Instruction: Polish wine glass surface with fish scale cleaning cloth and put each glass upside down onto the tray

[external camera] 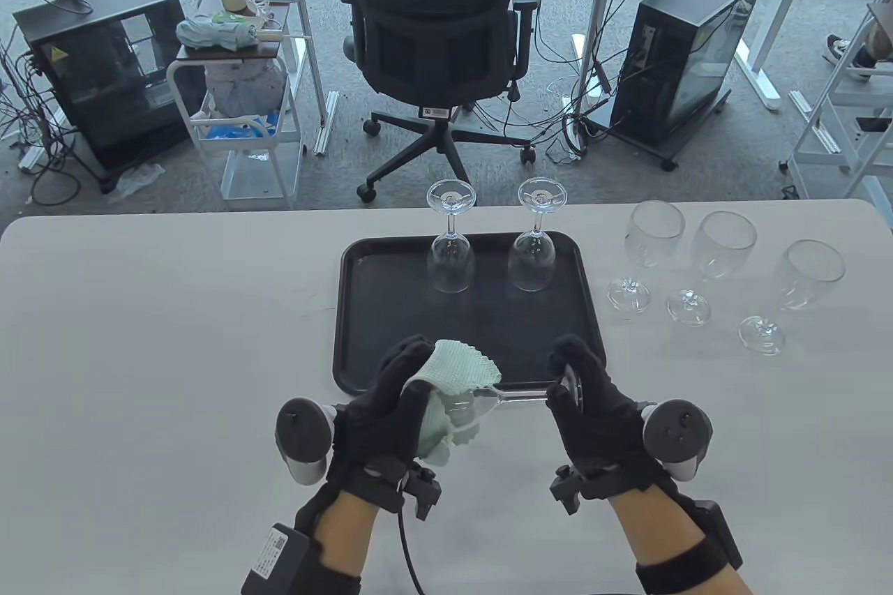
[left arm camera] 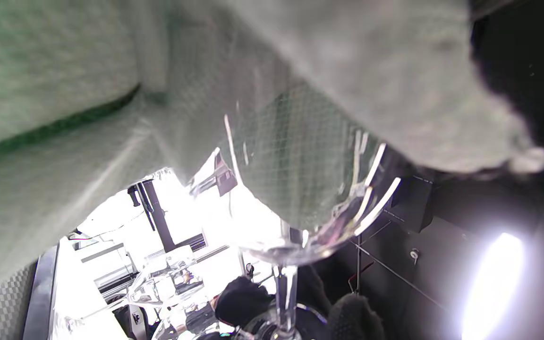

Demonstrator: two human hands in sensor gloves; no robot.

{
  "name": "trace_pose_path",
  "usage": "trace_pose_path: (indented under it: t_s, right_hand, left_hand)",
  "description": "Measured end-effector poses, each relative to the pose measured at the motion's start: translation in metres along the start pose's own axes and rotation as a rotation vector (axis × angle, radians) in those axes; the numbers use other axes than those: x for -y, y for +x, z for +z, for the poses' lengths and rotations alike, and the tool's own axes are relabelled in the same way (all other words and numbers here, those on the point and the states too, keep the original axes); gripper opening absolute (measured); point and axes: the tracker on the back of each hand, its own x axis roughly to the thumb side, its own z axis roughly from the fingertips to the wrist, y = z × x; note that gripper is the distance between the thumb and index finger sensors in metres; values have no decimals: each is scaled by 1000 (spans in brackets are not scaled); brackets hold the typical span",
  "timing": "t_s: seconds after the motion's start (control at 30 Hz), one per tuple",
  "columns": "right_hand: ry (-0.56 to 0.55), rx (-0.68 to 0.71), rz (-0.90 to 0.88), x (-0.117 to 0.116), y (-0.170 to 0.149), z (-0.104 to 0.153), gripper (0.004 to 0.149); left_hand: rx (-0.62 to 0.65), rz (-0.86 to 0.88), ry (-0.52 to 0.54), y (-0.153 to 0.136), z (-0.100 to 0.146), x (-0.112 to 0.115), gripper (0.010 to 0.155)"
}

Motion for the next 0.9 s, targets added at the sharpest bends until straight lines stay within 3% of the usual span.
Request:
trace_pose_path:
  t_s: [0.13, 0.23, 0.43, 0.7, 0.8, 0.9]
  right_hand:
    - [-32, -59, -14, 5, -6, 0, 74]
    - [-50, -79, 1, 10, -12, -1, 75]
    - [-61, -106, -19, 14, -18, -1, 76]
    - [-54, -83, 61, 11, -11, -1, 82]
    - [-55, 0, 231, 3, 8, -15, 85]
    - [8, 118, 465, -26, 30, -44, 85]
  left_hand:
    - [-3, 67, 190, -2, 3, -39, 56]
    - [-8, 86, 334, 1, 12, -81, 54]
    - [-33, 93, 467, 3, 30, -135, 54]
    - [-39, 139, 477, 1, 35, -147, 54]
    - [-36, 122, 458, 4, 32, -146, 54]
    - [-32, 110, 449, 6, 30, -145, 54]
